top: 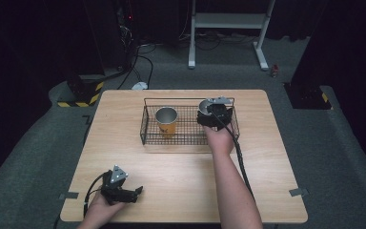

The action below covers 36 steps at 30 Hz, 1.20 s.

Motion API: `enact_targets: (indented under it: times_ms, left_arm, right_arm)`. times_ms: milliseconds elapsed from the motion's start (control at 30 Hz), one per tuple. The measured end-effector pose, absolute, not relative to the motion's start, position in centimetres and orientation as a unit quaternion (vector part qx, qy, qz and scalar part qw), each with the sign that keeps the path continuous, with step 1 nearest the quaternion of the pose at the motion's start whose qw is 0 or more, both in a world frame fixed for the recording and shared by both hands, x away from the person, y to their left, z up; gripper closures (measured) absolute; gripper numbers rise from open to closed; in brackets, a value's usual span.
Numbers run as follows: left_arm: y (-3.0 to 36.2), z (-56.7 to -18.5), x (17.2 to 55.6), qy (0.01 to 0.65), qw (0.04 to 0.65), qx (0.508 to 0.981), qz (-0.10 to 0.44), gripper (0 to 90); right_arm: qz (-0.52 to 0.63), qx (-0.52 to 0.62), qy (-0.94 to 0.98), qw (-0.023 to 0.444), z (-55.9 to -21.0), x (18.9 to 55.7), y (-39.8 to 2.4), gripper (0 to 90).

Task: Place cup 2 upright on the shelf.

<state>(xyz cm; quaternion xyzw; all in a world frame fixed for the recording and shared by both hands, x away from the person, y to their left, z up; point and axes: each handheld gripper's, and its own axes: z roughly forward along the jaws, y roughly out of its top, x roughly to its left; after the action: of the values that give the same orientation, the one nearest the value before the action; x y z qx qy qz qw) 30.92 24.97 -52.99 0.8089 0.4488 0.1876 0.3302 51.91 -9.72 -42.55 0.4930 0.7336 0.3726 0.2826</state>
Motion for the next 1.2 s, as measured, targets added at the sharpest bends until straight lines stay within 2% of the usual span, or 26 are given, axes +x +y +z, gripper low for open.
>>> enact_targets:
  times_ms: [1200]
  left_arm:
    - [25.0, -53.0, 30.9, 0.446, 0.33, 0.81, 0.19, 0.1]
  right_arm:
    - [0.315, 0.519, 0.756, 0.245, -46.3, 53.4, -8.6, 18.6]
